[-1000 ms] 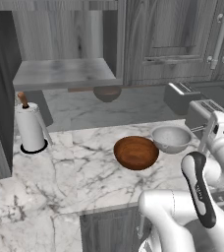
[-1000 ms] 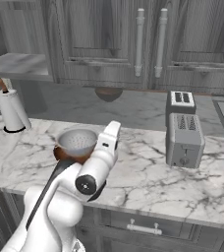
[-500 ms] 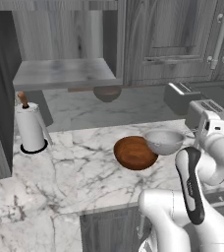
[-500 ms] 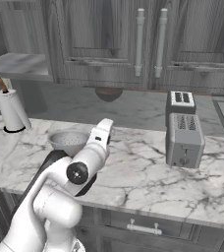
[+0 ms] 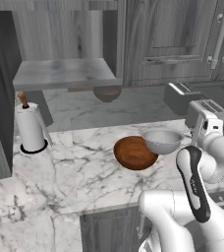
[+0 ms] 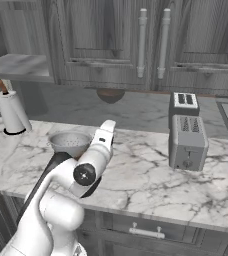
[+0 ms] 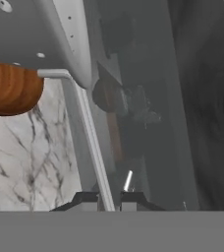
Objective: Open the cabinet and setup a tea strainer by placing it in the bowl upright.
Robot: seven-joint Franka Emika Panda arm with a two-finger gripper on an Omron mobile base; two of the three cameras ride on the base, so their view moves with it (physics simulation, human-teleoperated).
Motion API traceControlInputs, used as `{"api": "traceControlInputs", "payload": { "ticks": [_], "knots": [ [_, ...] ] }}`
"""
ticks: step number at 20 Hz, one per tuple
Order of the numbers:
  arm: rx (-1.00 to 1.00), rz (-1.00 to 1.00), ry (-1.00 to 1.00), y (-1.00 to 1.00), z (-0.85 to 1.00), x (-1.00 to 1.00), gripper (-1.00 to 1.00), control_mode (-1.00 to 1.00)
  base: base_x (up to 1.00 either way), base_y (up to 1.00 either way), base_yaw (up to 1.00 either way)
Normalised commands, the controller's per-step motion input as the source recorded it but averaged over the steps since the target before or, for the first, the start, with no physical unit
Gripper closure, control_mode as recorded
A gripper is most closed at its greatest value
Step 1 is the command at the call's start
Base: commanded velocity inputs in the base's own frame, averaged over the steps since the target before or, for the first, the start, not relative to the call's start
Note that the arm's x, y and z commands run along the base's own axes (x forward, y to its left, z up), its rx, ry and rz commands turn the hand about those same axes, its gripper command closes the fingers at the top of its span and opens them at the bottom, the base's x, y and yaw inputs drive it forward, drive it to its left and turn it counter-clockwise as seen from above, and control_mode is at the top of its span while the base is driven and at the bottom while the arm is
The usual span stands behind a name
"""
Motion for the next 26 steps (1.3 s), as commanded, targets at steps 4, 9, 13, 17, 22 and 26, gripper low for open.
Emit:
{"api": "traceControlInputs", "payload": {
  "ticks": [4,9,13,17,22,26],
  "knots": [
    [0.0,0.0,-0.17,0.19,-0.64,0.49,1.0,-1.0,0.0,0.0,0.0],
    [-0.01,0.0,-0.11,0.04,-0.53,0.45,1.0,-1.0,0.0,0.0,0.0],
    [-0.09,0.11,-0.05,0.0,-0.41,0.35,1.0,-1.0,0.0,0.0,0.0],
    [-0.23,0.21,0.0,0.07,-0.11,0.16,1.0,-1.0,0.0,0.0,0.0],
    [-0.28,0.19,0.0,0.2,0.0,0.12,1.0,-1.0,0.0,0.0,0.0],
    [-0.18,0.13,0.0,0.38,0.0,0.15,1.0,-1.0,0.0,0.0,0.0]
  ]
}}
